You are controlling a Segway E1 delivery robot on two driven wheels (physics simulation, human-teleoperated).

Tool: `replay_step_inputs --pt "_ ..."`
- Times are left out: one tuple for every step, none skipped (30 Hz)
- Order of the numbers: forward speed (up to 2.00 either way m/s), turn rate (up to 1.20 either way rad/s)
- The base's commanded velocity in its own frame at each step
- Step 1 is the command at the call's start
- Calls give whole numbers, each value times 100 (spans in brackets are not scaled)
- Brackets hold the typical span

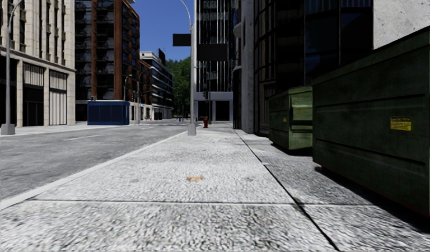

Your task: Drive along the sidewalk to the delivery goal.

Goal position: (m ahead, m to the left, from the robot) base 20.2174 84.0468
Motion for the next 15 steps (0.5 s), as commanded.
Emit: replay_step_inputs --pt "200 -3" --pt "200 -3" --pt "200 0" --pt "200 0" --pt "200 0" --pt "200 0" --pt "200 0" --pt "200 0" --pt "200 0" --pt "200 0" --pt "200 0" --pt "200 0" --pt "200 0" --pt "200 0" --pt "200 0"
